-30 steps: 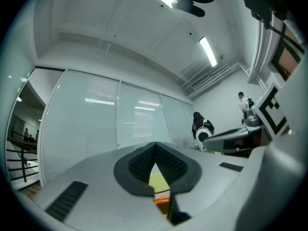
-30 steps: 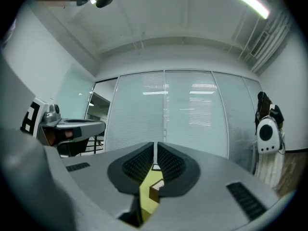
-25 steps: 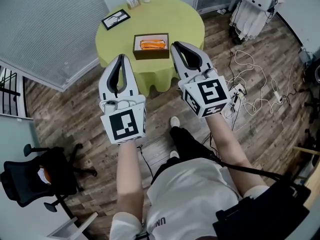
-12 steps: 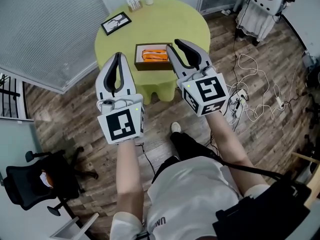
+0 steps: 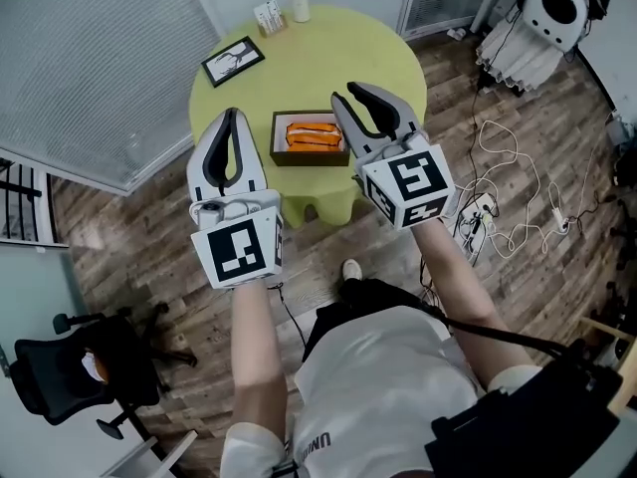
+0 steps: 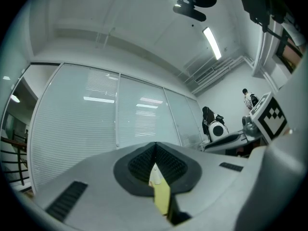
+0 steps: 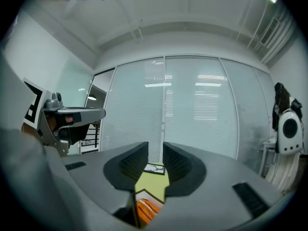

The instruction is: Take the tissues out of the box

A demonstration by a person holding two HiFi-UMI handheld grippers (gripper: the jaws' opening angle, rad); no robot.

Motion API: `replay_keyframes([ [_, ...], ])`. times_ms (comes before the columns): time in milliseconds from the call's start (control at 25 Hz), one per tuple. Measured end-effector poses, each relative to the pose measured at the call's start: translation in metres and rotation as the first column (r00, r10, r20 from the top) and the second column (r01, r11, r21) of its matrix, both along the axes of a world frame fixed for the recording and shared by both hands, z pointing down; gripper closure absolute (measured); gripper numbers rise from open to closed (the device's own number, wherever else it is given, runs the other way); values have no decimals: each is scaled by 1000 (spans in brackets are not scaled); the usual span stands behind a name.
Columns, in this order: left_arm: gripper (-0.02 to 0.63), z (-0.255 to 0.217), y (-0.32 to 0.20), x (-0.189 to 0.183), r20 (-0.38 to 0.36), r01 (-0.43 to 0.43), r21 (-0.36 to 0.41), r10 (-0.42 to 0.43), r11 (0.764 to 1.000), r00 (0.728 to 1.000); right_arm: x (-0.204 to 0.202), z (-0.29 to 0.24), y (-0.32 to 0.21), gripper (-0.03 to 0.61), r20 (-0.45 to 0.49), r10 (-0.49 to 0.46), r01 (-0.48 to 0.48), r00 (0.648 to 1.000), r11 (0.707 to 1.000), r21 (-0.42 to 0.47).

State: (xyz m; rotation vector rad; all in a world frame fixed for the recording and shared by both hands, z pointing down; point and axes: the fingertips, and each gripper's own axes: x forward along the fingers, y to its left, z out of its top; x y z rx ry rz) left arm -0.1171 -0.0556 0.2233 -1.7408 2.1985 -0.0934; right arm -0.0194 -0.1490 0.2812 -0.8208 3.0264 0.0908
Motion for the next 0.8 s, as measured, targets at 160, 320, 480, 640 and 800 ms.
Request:
replay_keyframes([
  [160, 601, 2, -6, -7, 0, 4, -7, -4, 1000, 1000, -10, 7, -5, 485, -20, -23, 23, 1000, 1000, -4],
  [320, 601, 9, -11, -17, -12, 2, -20, -3, 1000, 1000, -22, 19, -10, 485, -53, -45, 44, 998, 999, -15],
  [480, 601, 16, -23, -27, -23, -11, -35, 10, 999, 1000, -32, 29, -19, 485, -77, -52, 50, 996, 999, -21],
  [640, 601, 24, -39, -40, -26, -47, -46, 45, 998, 999, -46, 39, -26, 485, -104, -54, 53, 993, 998, -17],
  [800, 601, 36, -60, -50, -30, -102, -59, 101, 993, 994, -56, 52, -37, 485, -128, -42, 40, 991, 999, -20],
])
